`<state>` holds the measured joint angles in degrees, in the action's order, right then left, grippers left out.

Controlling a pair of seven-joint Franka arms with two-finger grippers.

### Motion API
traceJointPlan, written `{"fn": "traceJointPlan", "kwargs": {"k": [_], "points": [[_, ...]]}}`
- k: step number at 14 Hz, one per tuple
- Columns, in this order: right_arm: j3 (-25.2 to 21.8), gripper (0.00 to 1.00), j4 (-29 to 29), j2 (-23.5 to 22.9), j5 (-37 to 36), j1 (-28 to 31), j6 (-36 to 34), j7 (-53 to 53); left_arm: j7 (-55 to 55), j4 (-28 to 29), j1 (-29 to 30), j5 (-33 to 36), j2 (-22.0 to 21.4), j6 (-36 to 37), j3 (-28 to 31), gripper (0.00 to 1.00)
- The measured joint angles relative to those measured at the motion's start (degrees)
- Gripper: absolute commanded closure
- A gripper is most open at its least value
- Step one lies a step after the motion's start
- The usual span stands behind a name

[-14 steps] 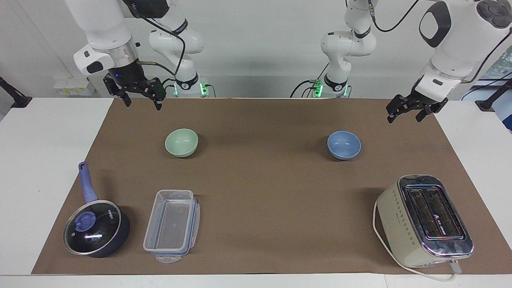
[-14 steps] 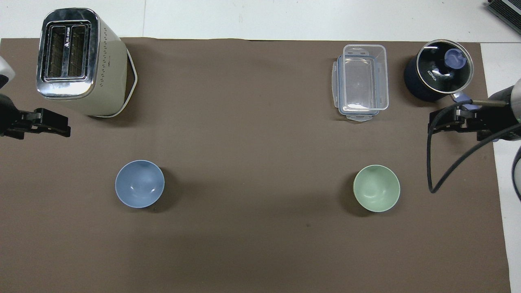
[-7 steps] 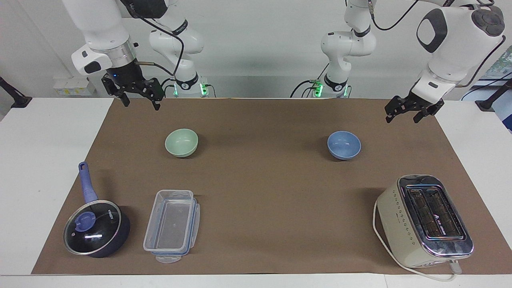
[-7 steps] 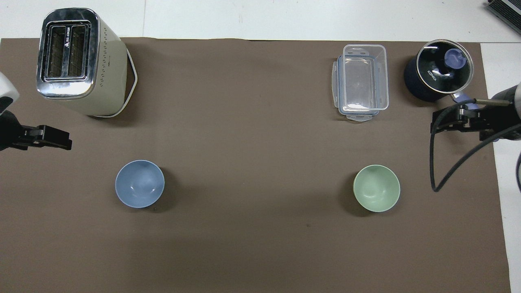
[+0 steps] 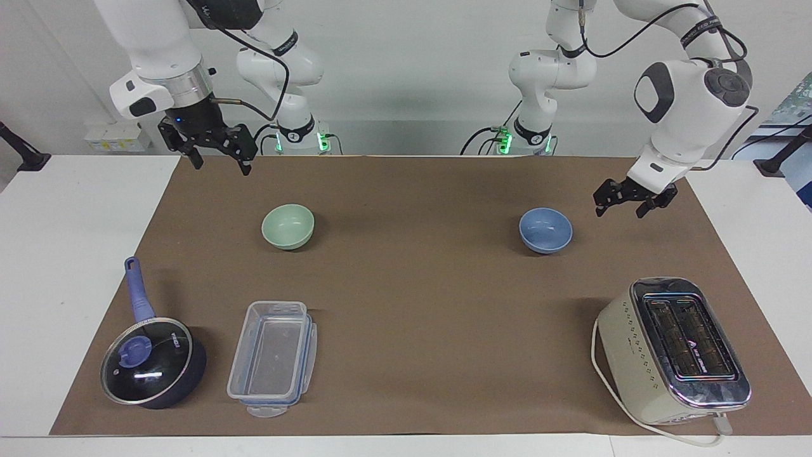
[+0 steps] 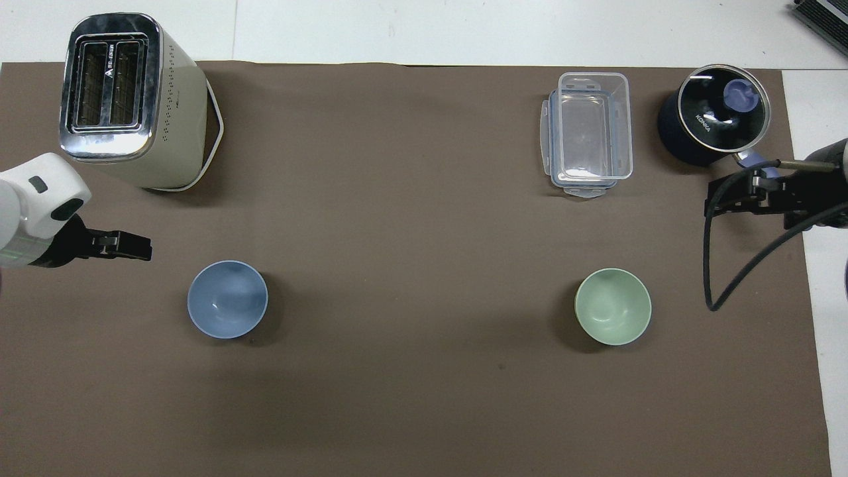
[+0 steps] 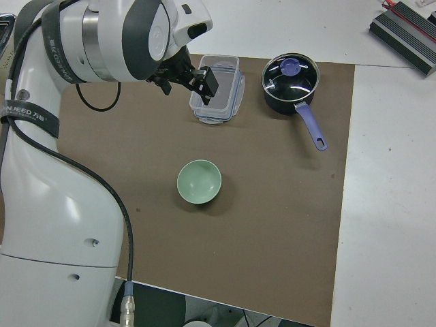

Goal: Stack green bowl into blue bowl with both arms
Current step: 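Reach the left gripper to the light blue bowl and grasp its rim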

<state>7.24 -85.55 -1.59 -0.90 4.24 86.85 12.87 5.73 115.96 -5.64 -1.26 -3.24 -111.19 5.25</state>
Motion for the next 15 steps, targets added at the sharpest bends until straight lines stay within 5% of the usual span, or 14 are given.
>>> {"fn": "traceJointPlan", "kwargs": {"k": [14, 15], "points": [[0.0, 0.0, 0.0, 0.0, 0.0, 0.0, 0.0, 0.0, -2.9, 22.8, -4.5, -0.6, -0.1, -28.3, -0.7, 0.0], [0.0, 0.0, 0.0, 0.0, 0.0, 0.0, 0.0, 0.0, -3.2, 24.2, -4.5, -0.6, -0.1, -30.1, -0.7, 0.11]]}}
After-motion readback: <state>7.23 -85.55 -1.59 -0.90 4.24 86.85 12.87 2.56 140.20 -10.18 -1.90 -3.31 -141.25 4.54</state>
